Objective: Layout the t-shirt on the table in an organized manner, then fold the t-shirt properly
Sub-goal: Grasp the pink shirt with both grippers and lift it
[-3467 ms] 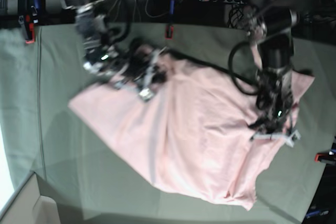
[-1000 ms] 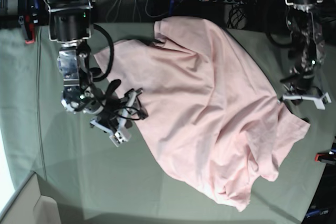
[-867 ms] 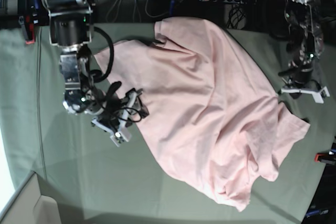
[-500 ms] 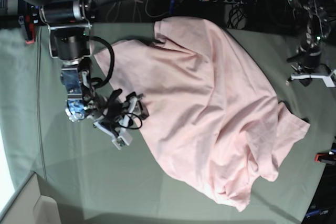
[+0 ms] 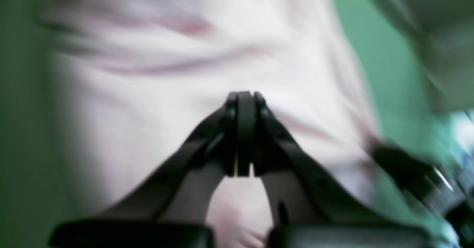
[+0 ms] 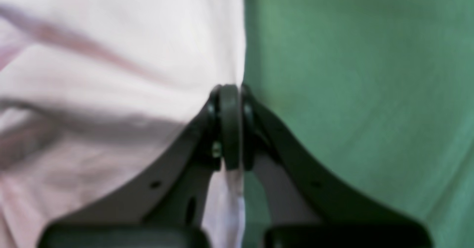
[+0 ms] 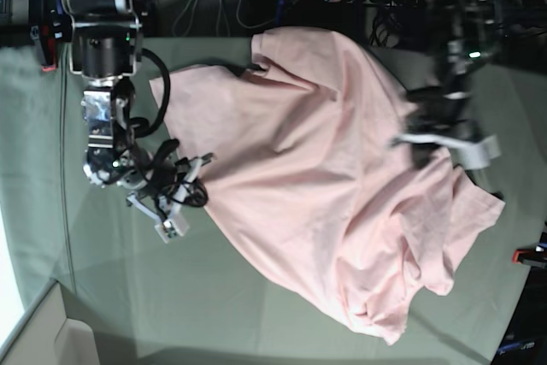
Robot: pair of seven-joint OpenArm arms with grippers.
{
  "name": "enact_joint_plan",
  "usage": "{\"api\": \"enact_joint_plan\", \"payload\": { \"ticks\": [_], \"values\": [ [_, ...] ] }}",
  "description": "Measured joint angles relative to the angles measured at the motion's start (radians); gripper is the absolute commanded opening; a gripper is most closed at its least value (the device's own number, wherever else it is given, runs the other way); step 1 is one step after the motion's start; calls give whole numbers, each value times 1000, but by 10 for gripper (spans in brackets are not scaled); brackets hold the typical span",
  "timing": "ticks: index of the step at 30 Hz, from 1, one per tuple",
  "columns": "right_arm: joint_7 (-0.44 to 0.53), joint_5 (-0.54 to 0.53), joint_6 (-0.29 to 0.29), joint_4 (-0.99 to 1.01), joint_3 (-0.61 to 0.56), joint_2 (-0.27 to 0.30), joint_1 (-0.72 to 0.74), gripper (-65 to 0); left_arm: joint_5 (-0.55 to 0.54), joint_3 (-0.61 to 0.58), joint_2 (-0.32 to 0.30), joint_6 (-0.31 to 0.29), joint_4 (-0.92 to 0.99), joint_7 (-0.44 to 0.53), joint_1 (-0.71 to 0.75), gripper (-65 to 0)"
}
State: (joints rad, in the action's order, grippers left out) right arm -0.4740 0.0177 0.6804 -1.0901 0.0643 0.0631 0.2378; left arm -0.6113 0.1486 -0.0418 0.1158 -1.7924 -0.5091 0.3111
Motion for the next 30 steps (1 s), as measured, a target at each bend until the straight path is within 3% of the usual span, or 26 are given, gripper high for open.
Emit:
{"api": "enact_joint_plan", "payload": {
  "ticks": [5, 9, 11, 12, 15, 19, 22, 25, 30],
  "values": [
    [6, -8, 0, -98, -18, -27, -42, -650, 11, -296, -3, -2, 129, -9, -71, -649],
    [-2, -3, 0, -173, -15, -24, -81, -650, 6, -393, -5, -10, 344, -15, -156, -649],
    [-1, -3, 0, -217, -15, -24, -98, -650, 16, -385, -11, 7, 440, -12, -174, -649],
    [-2, -2, 0, -240, -14, -23, -105, -650, -10, -381, -22, -19, 467, 16, -180, -649],
    [-1, -2, -1, -327, -13, -21, -142, -650, -10, -389, -45, -26, 494, 35, -206, -649],
    [3, -10, 3, -431, -11, -16, -224, -650, -2, -383, -142, -19, 498, 165, -199, -650],
    [-3, -2, 3, -465, -9, -11, -274, -650, -23, -377, -191, -43, 507, 183, -198, -650],
    [8, -16, 7, -496, -20, 6, -331, -650, -26, -283, -224, -58, 526, 186, -194, -650],
    [-8, 5, -9, -566, -130, 18, -459, -650, 8, 17, -270, 0, 583, 172, -175, -650]
  ]
}}
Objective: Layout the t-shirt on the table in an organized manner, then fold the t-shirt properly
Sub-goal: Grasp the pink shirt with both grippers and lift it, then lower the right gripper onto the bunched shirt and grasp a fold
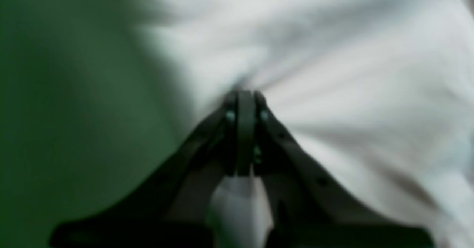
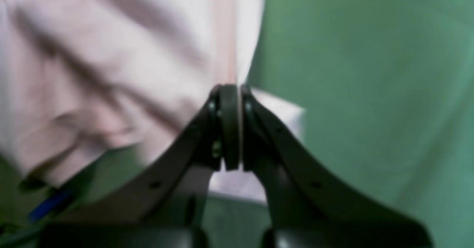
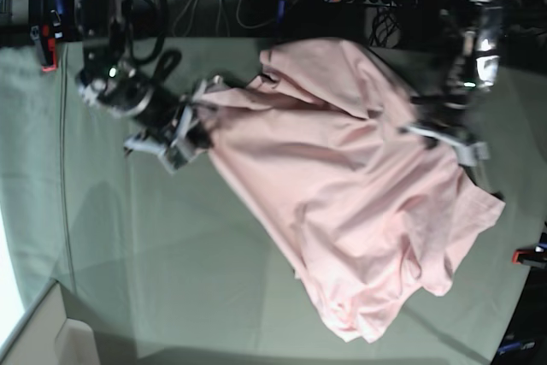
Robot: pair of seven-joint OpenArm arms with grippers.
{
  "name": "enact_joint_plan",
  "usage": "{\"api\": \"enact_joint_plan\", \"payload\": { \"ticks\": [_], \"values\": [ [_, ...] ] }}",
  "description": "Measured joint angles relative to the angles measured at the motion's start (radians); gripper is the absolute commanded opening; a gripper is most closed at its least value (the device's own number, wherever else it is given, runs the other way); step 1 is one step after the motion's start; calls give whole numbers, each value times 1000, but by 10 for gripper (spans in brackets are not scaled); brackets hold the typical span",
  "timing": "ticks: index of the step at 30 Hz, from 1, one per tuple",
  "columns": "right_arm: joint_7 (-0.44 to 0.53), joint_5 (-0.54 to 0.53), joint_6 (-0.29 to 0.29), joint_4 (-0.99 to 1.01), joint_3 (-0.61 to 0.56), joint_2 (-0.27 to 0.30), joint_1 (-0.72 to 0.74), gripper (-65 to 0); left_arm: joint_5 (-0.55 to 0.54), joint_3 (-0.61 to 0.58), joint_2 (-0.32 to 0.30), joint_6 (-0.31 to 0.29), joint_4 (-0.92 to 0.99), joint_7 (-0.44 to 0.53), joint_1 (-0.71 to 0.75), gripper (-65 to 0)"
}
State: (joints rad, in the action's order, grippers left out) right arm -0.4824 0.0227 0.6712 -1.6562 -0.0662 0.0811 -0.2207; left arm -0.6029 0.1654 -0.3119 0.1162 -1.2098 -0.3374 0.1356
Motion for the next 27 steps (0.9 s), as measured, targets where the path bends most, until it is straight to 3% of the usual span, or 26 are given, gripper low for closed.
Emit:
{"api": "enact_joint_plan", "payload": {
  "ticks": [3, 8, 10, 14, 17, 19, 24, 27],
  "values": [
    [6, -3, 5, -10, -131, -13, -51, -650, 1, 128, -5, 0, 45, 6, 0, -649],
    [6, -2, 5, 26, -330, -20, -70, -650, -4, 204, -13, -5, 53, -8, -33, -649],
    [7, -5, 5, 31, -377, -24, -70, -604, -8, 222, -24, -2, 34, -2, -36, -649],
    [4, -4, 5, -6, -388, -8, -65, -447, -9, 249, -18, -7, -22, -10, -22, -649],
    [-85, 5, 6, -97, -381, 16, -66, -319, -8, 285, -20, -7, -68, -5, 6, -649],
    [-96, -4, 9, -170, -372, 42, -57, -267, -10, 312, -20, -8, -85, -6, 27, -649],
    [-118, -6, 10, -223, -279, 31, 12, -251, -13, 378, -17, -6, -114, -9, 77, -648],
    [-111, -15, 12, -144, -235, -27, 114, -249, -8, 420, -16, -3, -140, -2, 117, -648]
  ]
}}
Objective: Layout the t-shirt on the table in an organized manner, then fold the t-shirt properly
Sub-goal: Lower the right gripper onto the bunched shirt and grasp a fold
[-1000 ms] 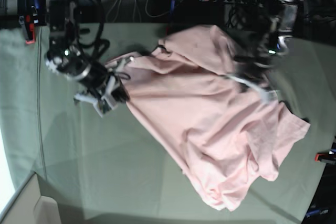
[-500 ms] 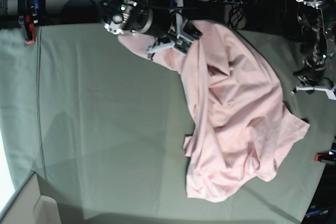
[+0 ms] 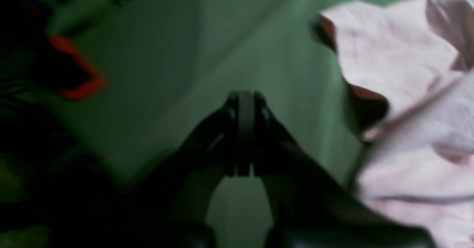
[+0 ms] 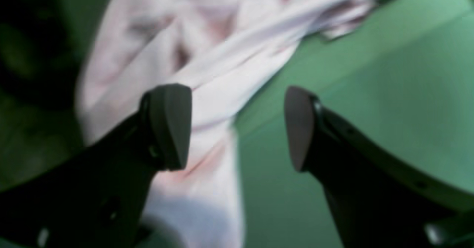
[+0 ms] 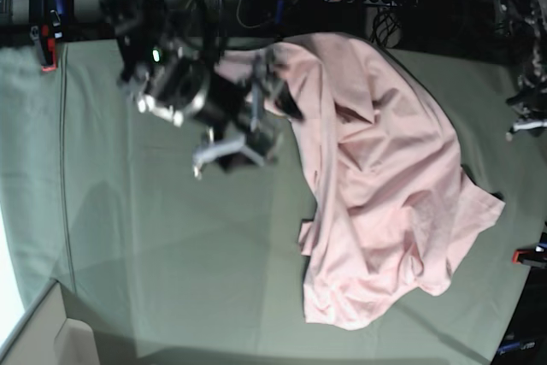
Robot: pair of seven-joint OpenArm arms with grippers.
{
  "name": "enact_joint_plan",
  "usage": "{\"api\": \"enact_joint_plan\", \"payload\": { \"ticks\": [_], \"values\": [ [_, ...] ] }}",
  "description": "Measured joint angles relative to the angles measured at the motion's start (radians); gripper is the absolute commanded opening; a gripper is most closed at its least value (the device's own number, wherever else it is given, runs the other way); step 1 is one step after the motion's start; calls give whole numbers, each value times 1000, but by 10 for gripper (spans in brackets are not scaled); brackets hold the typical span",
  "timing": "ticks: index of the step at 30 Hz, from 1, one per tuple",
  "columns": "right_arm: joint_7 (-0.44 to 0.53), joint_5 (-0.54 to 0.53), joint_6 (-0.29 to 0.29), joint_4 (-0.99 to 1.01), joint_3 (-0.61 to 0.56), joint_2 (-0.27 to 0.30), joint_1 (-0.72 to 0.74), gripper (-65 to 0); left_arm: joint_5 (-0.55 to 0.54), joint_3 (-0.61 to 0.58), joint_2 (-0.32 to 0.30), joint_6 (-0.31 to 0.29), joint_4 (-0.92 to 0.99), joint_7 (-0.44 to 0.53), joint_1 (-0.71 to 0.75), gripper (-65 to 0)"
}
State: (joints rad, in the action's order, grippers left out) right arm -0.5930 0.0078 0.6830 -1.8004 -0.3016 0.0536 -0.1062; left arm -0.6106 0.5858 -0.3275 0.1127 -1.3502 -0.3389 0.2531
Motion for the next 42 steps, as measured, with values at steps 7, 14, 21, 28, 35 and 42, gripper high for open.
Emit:
{"api": "enact_joint_plan", "payload": {
  "ticks": [7, 14, 21, 28, 35, 42],
  "values": [
    [3, -3, -5, 420, 21, -154, 299, -250, -3, 21, 26, -1, -94, -11, 125, -649],
    [16, 4, -6, 879, 89, -203, 526, -250, -2, 82, 76, -2, -177, -8, 198, -649],
    [139, 7, -11, 1068, 181, -198, 583, -250, -3, 87, 95, -4, -214, -11, 227, -649],
    [141, 7, -9, 1063, 181, -203, 553, -248, -4, 87, 93, -4, -214, -10, 225, -649],
    [142, 3, -2, 1063, 181, -201, 536, -247, -1, 87, 93, -3, -207, -9, 203, -649],
    [142, 3, -2, 1063, 181, -201, 524, -246, -1, 82, 95, -3, -207, -9, 184, -648]
  ]
}}
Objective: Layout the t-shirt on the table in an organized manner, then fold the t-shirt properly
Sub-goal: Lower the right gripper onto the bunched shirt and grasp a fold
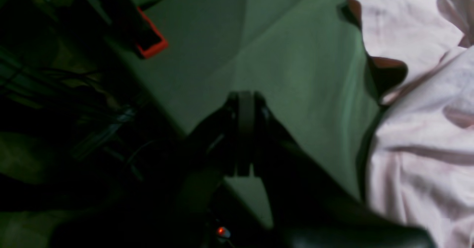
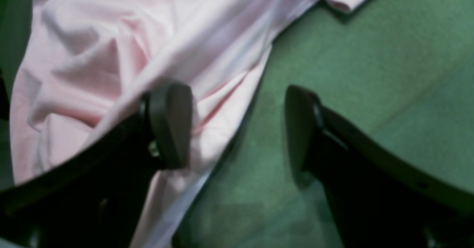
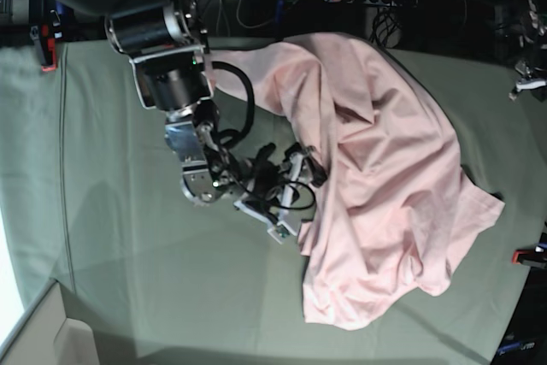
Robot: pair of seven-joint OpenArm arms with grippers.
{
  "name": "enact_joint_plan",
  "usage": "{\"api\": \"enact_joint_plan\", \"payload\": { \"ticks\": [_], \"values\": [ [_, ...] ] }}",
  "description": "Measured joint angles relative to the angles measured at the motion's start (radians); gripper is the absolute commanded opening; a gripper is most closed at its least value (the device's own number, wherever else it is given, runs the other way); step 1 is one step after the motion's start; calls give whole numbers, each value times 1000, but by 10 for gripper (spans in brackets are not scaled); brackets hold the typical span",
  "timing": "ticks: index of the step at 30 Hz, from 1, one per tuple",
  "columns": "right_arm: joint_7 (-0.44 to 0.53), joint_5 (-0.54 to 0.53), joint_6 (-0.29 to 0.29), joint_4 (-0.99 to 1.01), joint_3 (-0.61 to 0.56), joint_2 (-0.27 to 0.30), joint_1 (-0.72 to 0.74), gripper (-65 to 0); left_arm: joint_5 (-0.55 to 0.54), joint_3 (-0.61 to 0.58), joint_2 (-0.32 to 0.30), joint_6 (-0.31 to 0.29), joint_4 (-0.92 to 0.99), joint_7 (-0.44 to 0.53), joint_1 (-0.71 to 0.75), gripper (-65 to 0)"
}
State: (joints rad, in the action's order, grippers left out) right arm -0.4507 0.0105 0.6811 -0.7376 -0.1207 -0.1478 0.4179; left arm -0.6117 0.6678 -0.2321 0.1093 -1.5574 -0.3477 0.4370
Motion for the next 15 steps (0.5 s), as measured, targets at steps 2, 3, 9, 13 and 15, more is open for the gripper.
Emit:
{"api": "enact_joint_plan", "payload": {
  "ticks": [2, 3, 9, 13, 15],
  "values": [
    [0, 0, 0, 0, 0, 0, 0, -249, 0, 0, 0, 0, 0, 1, -13, -648],
    [0, 0, 0, 0, -2, 0, 0, -249, 0, 0, 0, 0, 0, 1, -16, -648],
    [8, 0, 0, 0, -138, 0, -9, -275, 1, -3, 0, 0, 0, 2, -16, -648],
    [14, -1, 0, -1, -206, 0, -26, -468, 1, -38, 1, 0, 0, 0, -17, -648],
    [13, -1, 2, -1, -208, 0, -26, -615, 1, -37, 1, 0, 0, 1, -16, -648]
  ]
}}
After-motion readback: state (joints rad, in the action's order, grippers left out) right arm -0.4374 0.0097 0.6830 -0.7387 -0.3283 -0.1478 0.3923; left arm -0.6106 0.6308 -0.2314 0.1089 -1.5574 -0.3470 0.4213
